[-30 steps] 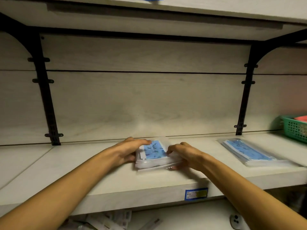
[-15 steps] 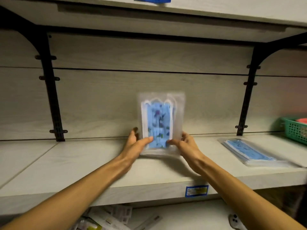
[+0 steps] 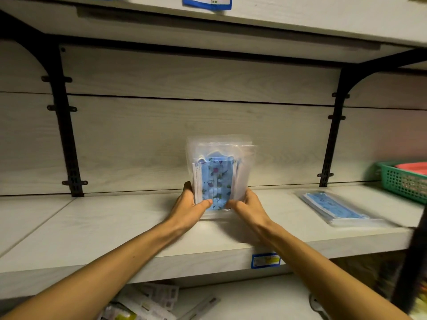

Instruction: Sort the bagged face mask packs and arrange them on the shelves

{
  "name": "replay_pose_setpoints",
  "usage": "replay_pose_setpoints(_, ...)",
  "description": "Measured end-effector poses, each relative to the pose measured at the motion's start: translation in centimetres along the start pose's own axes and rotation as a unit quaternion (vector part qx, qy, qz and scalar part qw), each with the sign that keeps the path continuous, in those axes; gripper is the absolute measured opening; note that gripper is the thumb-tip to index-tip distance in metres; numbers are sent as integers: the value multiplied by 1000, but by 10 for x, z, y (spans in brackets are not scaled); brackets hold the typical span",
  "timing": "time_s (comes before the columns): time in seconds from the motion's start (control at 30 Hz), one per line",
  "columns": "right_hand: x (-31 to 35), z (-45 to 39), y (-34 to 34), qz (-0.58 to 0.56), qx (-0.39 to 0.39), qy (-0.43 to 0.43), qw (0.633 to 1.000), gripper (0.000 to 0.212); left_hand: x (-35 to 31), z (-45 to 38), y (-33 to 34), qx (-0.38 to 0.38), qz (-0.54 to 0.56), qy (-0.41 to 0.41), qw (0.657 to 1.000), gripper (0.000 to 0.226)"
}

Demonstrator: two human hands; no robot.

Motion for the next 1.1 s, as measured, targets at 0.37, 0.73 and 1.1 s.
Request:
replay_pose_setpoints(0.37, 0, -1, -1, 29, -43, 22, 998, 52, 3, -8, 3, -19, -14, -20, 1000, 49)
replay_pose_setpoints(0.73, -11, 0, 0, -33, -57, 22, 998, 38, -1, 11, 1, -7, -38, 27, 999, 46)
replay_pose_setpoints(1.1, -2, -10, -6, 35, -40, 61, 997, 39, -11, -8, -4, 91, -61, -59, 992, 40)
Point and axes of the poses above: each hand's wrist, its own z-axis away from the middle knuckle, its own y-axis out of the palm, x = y × z, the point moved 3 cm from there along -z, towards the middle knuckle, and after that the axes turned 3 degrees about -z, right-handed, at the moved point
